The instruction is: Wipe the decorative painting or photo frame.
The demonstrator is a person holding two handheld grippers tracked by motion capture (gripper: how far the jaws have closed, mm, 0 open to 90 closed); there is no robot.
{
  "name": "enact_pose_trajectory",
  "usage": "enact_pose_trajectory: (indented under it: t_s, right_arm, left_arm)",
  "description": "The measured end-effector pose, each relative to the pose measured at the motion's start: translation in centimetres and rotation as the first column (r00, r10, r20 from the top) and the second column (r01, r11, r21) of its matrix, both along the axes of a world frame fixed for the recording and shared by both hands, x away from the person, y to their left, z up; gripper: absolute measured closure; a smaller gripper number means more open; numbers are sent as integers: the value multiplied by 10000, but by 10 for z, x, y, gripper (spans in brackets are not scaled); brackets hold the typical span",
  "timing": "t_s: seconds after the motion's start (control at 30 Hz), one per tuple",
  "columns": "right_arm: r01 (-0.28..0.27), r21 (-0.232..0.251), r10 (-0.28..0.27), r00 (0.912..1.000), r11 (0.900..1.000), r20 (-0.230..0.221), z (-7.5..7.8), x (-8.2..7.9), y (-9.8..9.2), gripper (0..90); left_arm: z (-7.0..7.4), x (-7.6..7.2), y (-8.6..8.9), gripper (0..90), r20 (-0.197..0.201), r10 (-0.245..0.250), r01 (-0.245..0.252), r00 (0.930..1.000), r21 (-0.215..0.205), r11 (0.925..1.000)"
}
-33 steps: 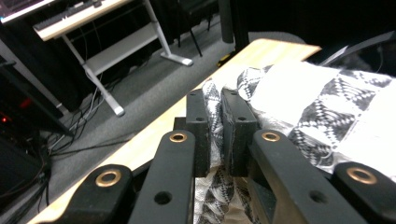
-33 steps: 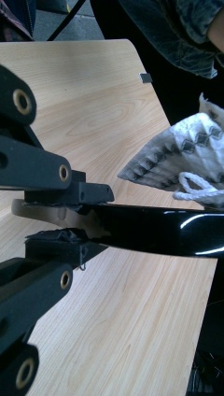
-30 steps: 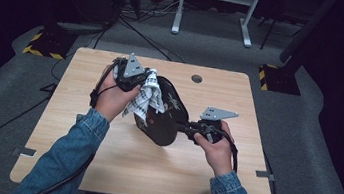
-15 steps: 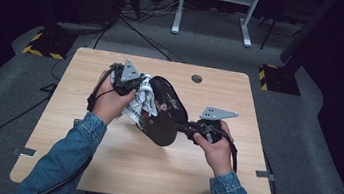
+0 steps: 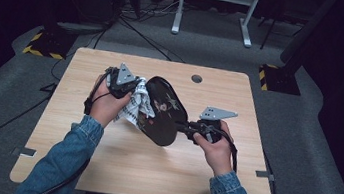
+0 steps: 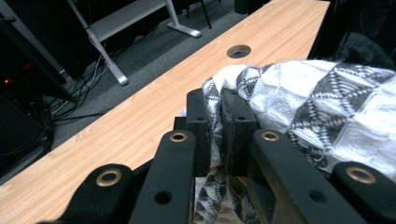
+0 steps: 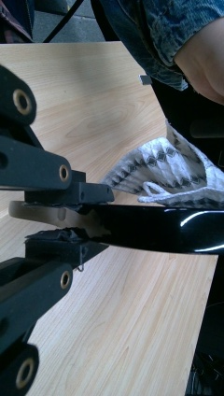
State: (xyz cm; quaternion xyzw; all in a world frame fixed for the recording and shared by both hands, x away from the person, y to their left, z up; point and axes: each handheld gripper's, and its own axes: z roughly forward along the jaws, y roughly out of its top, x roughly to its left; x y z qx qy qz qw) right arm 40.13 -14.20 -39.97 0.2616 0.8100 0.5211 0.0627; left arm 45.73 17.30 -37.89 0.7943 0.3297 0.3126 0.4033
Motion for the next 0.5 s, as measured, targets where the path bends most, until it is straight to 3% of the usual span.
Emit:
enact_pose_trajectory:
  t_s: [0.5]
  right_arm:
    - [2, 24, -2, 10000, 10000, -19, 0, 0, 0, 790]
  left_arm:
    - [-20, 2, 13, 834, -460, 315, -319, 9984, -84, 9995]
